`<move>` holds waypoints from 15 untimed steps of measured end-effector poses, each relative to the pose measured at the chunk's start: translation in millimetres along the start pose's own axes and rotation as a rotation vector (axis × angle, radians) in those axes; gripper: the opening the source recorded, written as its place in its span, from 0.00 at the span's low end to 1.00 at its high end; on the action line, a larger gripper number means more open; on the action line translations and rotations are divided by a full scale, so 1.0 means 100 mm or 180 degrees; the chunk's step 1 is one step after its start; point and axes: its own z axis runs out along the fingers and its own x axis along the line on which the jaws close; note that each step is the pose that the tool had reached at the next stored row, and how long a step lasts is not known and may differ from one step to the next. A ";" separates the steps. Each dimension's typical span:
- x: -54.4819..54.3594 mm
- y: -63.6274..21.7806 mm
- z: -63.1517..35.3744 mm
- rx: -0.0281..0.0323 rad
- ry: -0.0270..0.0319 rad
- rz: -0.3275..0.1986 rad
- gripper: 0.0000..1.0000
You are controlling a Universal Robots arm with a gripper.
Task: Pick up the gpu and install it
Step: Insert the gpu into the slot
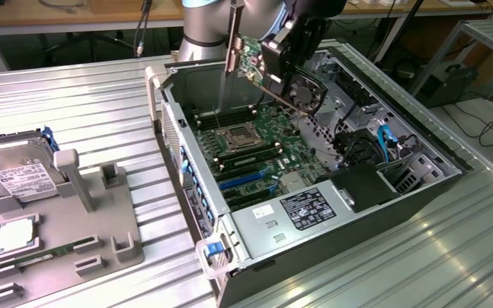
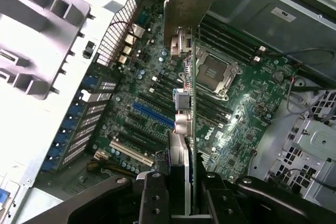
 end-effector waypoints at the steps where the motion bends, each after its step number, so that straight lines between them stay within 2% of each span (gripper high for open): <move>1: 0.00 0.000 0.000 0.0000 0.0001 -0.0021 0.28; 15: 0.00 0.000 0.000 -0.0001 0.0012 -0.0385 0.28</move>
